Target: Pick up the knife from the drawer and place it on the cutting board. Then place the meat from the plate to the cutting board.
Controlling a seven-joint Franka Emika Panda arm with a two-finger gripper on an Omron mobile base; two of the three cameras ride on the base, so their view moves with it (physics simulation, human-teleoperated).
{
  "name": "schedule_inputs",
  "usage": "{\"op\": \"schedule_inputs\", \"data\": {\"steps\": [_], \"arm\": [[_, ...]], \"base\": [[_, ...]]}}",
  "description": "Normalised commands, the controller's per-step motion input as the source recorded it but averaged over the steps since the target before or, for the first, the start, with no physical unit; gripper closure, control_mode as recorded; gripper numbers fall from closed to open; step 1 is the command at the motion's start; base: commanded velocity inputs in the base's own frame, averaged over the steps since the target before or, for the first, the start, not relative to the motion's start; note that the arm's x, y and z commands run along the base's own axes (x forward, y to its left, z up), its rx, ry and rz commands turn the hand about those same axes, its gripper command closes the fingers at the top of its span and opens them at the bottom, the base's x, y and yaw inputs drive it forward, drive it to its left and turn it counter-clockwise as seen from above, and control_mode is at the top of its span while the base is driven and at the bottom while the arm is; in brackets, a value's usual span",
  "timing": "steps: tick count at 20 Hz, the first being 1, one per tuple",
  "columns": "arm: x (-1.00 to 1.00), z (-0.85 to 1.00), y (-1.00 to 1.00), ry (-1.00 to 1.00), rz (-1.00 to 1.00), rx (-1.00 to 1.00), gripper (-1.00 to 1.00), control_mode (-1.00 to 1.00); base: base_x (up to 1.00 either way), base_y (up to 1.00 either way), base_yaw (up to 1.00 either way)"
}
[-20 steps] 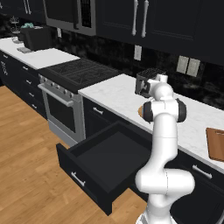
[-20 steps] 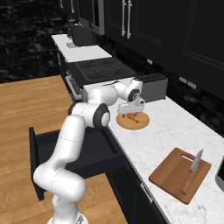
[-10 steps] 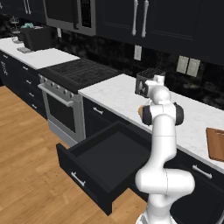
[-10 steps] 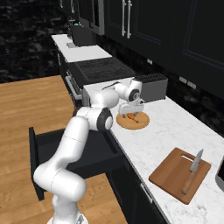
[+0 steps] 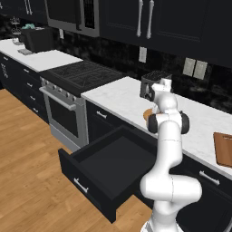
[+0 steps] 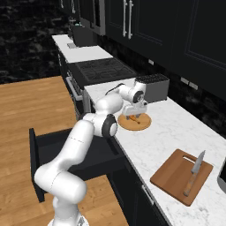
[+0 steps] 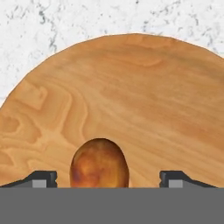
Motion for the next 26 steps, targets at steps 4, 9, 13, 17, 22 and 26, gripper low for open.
{"op": "schedule_inputs", "data": {"steps": [4,9,13,17,22,26], "arm": [[-0.04,-0.25,0.03,0.00,0.00,0.02,1.00,-1.00],[-0.41,-0.29,0.23,-0.19,-0.01,0.02,1.00,-1.00],[-0.34,-0.10,0.24,-0.31,-0.05,0.03,1.00,-1.00],[-0.33,-0.10,0.26,-0.32,-0.08,0.04,1.00,-1.00],[-0.30,-0.28,0.27,-0.31,-0.09,0.05,1.00,-1.00],[-0.37,-0.27,0.35,-0.34,-0.09,0.06,1.00,-1.00]], "base": [[0.00,0.00,0.00],[0.00,0.00,0.00],[0.00,0.00,0.00],[0.00,0.00,0.00],[0.00,0.00,0.00],[0.00,0.00,0.00]]}}
